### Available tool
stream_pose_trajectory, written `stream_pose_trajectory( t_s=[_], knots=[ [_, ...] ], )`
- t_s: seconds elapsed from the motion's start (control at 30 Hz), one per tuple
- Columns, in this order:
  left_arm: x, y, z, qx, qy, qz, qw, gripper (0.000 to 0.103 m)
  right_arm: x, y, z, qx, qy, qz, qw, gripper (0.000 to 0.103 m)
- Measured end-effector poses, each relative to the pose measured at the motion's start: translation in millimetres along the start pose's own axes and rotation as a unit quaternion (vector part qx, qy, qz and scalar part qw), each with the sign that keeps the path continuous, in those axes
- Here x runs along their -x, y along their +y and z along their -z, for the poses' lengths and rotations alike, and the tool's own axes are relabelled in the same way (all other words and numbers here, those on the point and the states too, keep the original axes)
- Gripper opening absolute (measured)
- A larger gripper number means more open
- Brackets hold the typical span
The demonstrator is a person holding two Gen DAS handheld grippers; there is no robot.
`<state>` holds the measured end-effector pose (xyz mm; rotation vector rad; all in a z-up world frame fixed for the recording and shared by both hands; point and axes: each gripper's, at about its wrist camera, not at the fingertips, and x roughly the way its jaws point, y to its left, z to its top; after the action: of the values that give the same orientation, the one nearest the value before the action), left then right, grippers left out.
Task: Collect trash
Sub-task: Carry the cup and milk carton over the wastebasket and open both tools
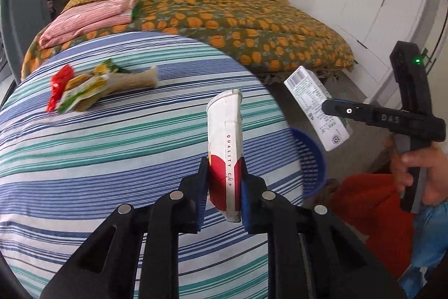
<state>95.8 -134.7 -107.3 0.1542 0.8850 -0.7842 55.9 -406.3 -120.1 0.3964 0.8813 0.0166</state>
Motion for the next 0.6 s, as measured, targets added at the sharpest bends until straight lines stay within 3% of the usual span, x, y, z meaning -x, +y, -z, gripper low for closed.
stream_pose_trajectory(
  t_s=[0.13, 0.33, 0.6],
  knots=[
    [-29.7, -61.2, -14.2, -0.007, 0.012, 0.050, 0.9987, 0.019, 12.6, -65.8, 10.1, -0.040, -0.003, 0.027, 0.999, 0.049],
    [-101.7, -153.7, -25.4, -0.034, 0.046, 0.069, 0.9960, 0.019, 8.9, -139.7, 26.4, -0.066, 0.001, 0.062, 0.996, 0.049],
    [-205.5, -182.7, -23.2, -0.020, 0.094, 0.061, 0.9935, 0.022, -17.7, -195.9, 39.5, -0.100, 0.017, 0.067, 0.993, 0.050]
  ],
)
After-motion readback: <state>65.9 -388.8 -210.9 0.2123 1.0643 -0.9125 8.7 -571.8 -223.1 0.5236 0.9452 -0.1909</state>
